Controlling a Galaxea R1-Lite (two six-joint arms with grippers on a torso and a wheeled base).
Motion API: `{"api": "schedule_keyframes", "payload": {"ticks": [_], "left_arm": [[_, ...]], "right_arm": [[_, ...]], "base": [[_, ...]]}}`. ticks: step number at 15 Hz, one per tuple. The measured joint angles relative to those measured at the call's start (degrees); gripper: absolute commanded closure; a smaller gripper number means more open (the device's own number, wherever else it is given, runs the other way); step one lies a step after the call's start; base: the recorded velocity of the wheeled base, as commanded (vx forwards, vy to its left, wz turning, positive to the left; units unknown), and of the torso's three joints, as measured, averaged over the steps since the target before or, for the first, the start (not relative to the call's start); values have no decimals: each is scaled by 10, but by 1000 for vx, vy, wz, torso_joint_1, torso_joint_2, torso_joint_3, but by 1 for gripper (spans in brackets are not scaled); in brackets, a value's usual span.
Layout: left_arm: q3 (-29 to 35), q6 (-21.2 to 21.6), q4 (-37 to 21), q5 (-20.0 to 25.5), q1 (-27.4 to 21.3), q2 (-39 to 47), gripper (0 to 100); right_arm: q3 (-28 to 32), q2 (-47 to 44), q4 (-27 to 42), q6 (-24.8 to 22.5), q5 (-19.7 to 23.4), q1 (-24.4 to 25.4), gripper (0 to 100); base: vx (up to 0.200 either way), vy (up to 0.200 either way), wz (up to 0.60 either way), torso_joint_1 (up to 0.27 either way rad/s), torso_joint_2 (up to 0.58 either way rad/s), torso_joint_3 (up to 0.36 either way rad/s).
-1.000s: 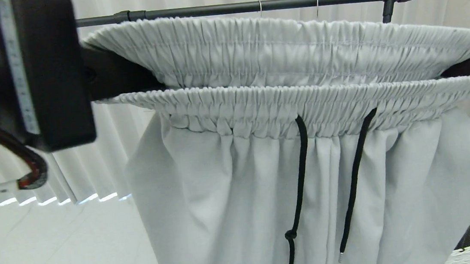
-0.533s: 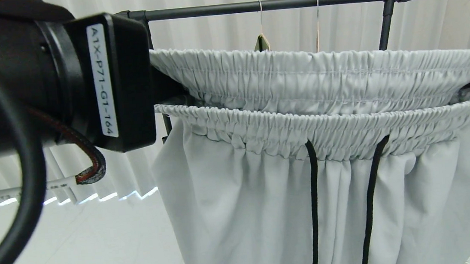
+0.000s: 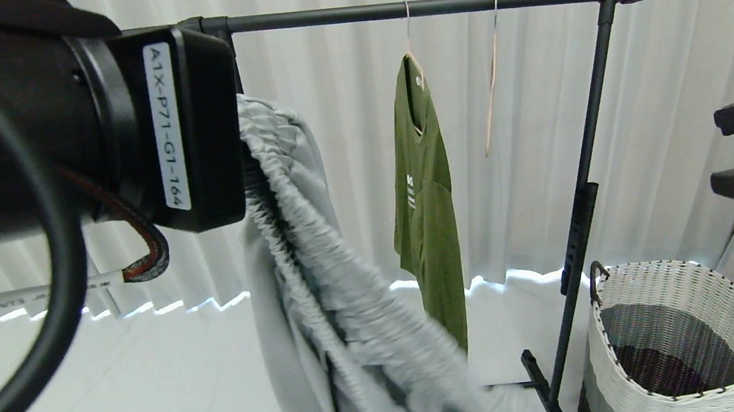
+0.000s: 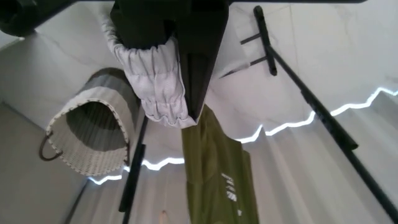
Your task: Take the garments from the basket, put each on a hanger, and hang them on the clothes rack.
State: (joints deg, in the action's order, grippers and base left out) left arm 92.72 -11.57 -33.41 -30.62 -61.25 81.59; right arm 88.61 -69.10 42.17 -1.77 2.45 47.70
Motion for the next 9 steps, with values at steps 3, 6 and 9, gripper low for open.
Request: {"api": "schedule_keyframes", "payload": {"ticks": [3,6,9], "left_arm": [[-8,15,0,-22,23,0,100],[-55,83,0,-31,59,-14,100],[-127,136,10,-33,109,-47,100]], "right_arm": [[-36,24,-5,0,-8,-2,0],[-53,34,27,-2,-108,-48,0],[-76,34,57,-8,-183,-143,0]], "base": [[0,0,0,0,0,0],[0,0,0,0,0,0],[0,0,0,0,0,0]]}}
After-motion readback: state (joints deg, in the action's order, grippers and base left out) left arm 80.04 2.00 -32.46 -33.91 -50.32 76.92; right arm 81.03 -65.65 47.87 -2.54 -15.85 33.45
